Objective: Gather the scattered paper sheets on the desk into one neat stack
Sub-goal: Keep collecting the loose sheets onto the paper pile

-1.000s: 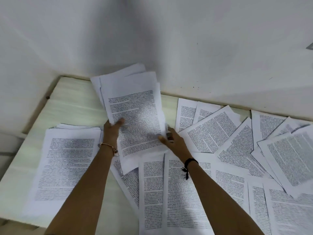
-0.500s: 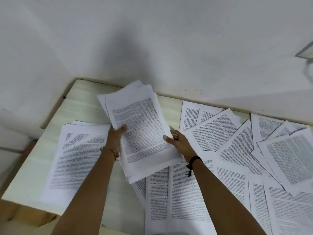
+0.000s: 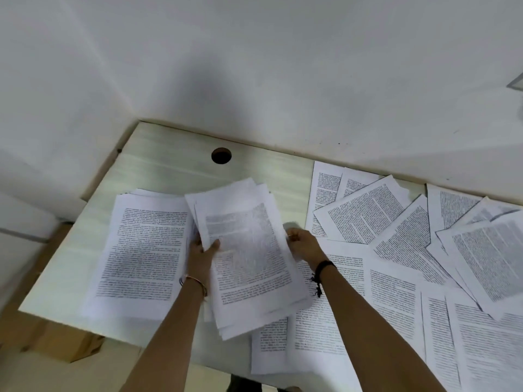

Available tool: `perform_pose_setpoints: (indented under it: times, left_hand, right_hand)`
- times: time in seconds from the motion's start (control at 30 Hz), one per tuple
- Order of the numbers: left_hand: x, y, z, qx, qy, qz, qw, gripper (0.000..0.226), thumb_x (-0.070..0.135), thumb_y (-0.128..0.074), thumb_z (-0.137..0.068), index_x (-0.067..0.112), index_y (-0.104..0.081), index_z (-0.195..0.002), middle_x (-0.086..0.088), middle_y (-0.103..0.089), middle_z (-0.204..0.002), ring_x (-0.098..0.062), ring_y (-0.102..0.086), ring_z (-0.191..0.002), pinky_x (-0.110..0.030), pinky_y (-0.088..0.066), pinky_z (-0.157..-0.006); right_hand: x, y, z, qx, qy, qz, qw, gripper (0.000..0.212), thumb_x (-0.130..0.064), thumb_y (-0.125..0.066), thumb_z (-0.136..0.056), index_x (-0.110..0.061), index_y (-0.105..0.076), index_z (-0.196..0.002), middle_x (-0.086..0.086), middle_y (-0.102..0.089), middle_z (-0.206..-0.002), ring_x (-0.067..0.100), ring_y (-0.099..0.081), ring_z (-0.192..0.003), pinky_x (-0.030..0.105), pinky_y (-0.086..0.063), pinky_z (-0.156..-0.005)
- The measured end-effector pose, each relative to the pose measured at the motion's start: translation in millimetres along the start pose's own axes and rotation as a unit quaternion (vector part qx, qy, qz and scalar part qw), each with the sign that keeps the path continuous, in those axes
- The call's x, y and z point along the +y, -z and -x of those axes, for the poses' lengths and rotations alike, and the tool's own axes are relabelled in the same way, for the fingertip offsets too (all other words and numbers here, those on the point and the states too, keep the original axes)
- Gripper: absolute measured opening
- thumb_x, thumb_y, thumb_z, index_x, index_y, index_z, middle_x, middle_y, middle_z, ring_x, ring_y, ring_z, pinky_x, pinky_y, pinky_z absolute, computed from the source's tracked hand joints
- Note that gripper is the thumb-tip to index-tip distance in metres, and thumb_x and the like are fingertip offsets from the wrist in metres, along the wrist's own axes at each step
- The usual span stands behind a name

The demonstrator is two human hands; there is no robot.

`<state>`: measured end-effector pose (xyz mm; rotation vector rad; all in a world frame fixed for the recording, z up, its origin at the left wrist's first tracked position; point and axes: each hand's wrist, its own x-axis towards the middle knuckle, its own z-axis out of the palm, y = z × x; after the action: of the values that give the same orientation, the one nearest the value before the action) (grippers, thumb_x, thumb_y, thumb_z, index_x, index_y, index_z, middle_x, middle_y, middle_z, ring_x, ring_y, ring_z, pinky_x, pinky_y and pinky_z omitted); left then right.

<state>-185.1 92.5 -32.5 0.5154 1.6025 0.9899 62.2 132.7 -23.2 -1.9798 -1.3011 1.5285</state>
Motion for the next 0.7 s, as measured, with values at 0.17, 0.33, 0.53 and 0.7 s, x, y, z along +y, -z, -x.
perform_pose_setpoints:
  times: [0.17, 0.33, 0.53, 0.7]
  left_hand:
    - [-38.6, 2.6, 18.7, 0.120, 0.027, -0.207, 0.971, 0.026, 0.025, -0.063, -0.089, 0.001, -0.055, -0.093, -0.015, -0.062, -0.091, -0.031, -0.061, -0.088, -0.035, -0.047, -0.072]
    - [-39.2, -7.8, 23.4, 0.200, -0.004, -0.176, 0.964, 0.013, 0.018, -0.054, -0.093, 0.007, -0.051, -0.087, -0.013, -0.060, -0.086, -0.027, -0.056, -0.081, -0.033, -0.043, -0.069]
    - [-35.7, -7.8, 13.8, 0.179, -0.018, -0.155, 0.971, 0.012, 0.017, -0.051, -0.095, 0.007, -0.048, -0.089, -0.013, -0.058, -0.090, -0.027, -0.056, -0.083, -0.040, -0.047, -0.075]
    - [-36.7, -1.4, 5.2, 0.122, 0.003, -0.131, 0.984, 0.028, 0.022, -0.043, -0.098, 0.004, -0.051, -0.119, -0.017, -0.060, -0.113, -0.034, -0.059, -0.101, -0.044, -0.049, -0.086]
  right_hand:
    - [17.9, -20.8, 17.6, 0.100, 0.014, 0.048, 0.994, 0.021, -0.020, -0.053, -0.095, -0.005, -0.067, -0.088, 0.008, -0.066, -0.090, 0.020, -0.056, -0.083, 0.025, -0.042, -0.073]
    - [31.4, -24.7, 19.7, 0.104, 0.012, 0.093, 0.990, 0.021, -0.007, -0.051, -0.091, 0.001, -0.061, -0.075, 0.012, -0.060, -0.078, 0.022, -0.051, -0.074, 0.025, -0.031, -0.056]
    - [53.4, -11.9, 24.7, 0.043, 0.013, 0.160, 0.986, 0.023, 0.001, -0.050, -0.088, 0.005, -0.054, -0.065, 0.007, -0.049, -0.066, 0.017, -0.045, -0.066, 0.013, -0.025, -0.048]
    - [65.8, -10.1, 38.2, -0.004, -0.001, 0.135, 0.991, 0.025, 0.010, -0.050, -0.083, -0.005, -0.066, -0.072, -0.002, -0.057, -0.063, 0.004, -0.051, -0.060, 0.006, -0.034, -0.051]
